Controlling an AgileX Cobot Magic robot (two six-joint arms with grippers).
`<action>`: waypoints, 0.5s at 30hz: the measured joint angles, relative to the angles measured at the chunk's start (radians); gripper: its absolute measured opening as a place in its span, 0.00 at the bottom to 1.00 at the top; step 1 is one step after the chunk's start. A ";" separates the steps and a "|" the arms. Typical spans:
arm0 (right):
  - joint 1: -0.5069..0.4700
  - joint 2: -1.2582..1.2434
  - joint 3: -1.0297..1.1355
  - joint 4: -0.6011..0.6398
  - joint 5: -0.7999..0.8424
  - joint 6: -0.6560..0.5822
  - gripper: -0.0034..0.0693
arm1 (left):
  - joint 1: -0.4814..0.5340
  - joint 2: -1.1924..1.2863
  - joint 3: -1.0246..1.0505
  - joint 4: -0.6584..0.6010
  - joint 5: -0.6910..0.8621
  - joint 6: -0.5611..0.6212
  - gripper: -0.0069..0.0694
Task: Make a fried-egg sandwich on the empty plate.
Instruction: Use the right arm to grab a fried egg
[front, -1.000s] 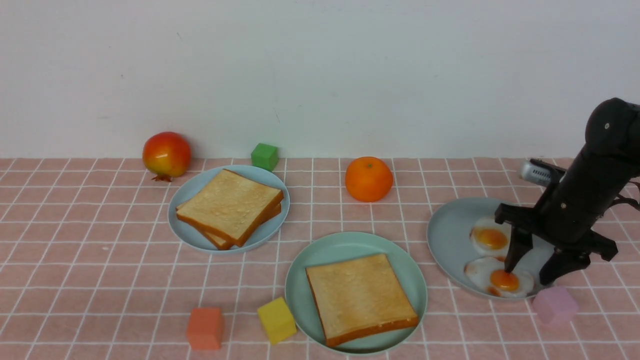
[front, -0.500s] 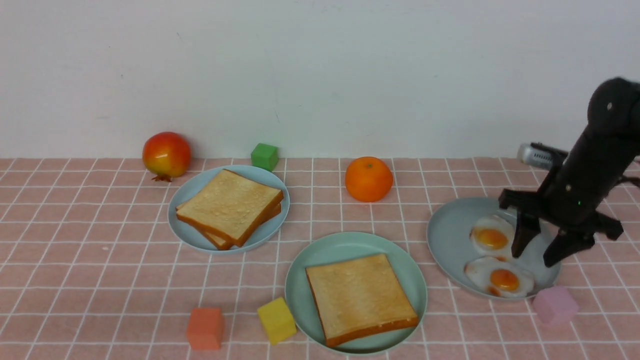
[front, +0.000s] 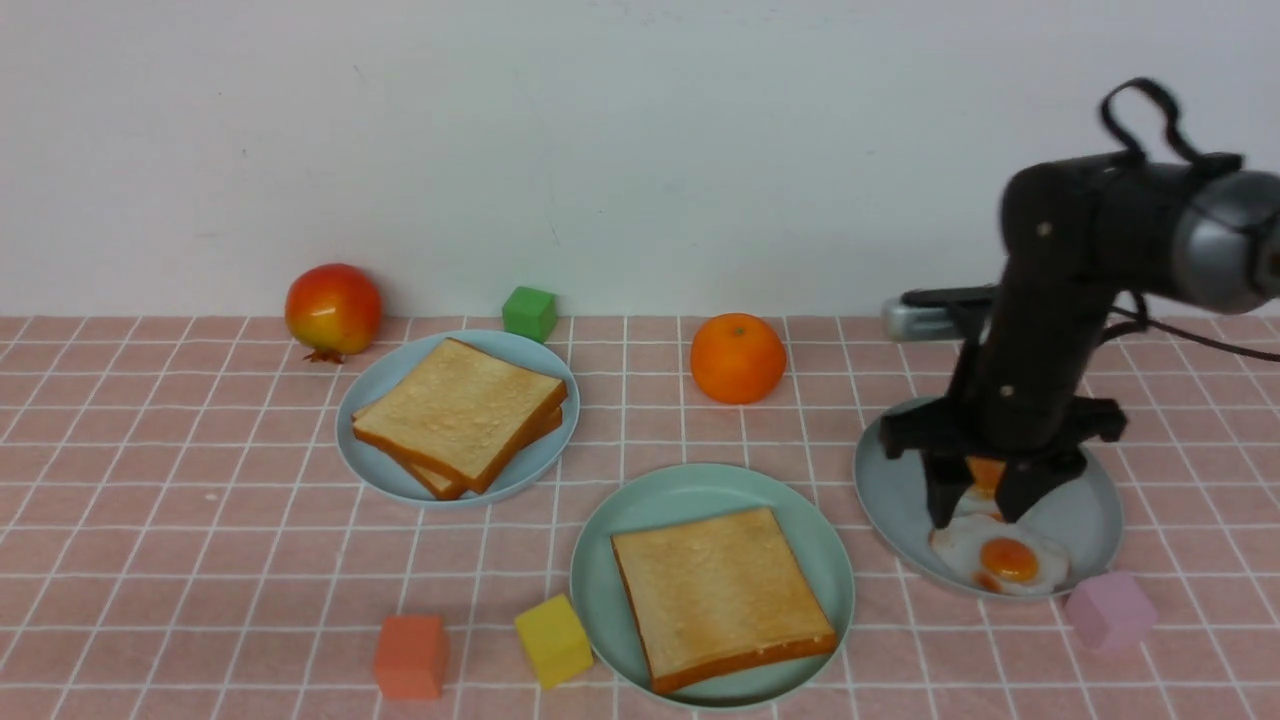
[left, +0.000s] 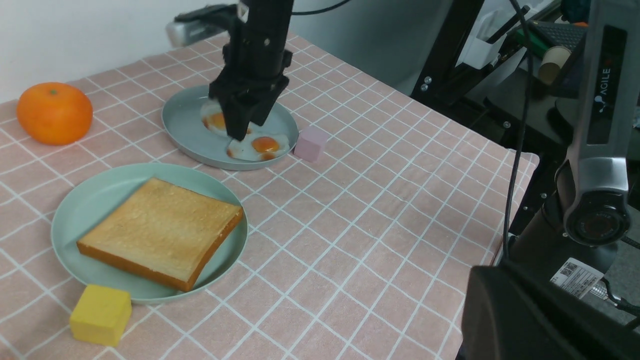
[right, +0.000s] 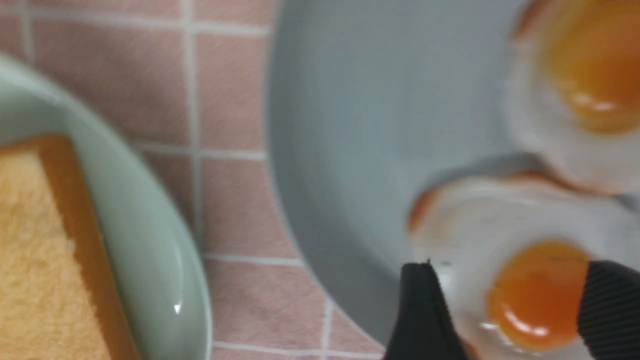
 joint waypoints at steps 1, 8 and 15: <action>0.012 0.013 0.000 -0.018 0.000 0.000 0.72 | 0.000 0.000 0.000 0.000 0.000 0.000 0.11; 0.028 0.056 -0.003 -0.066 -0.001 -0.004 0.85 | 0.000 0.000 0.000 -0.001 0.000 0.000 0.11; 0.028 0.060 -0.003 -0.118 -0.001 -0.009 0.83 | 0.000 0.000 0.000 0.006 0.000 0.000 0.11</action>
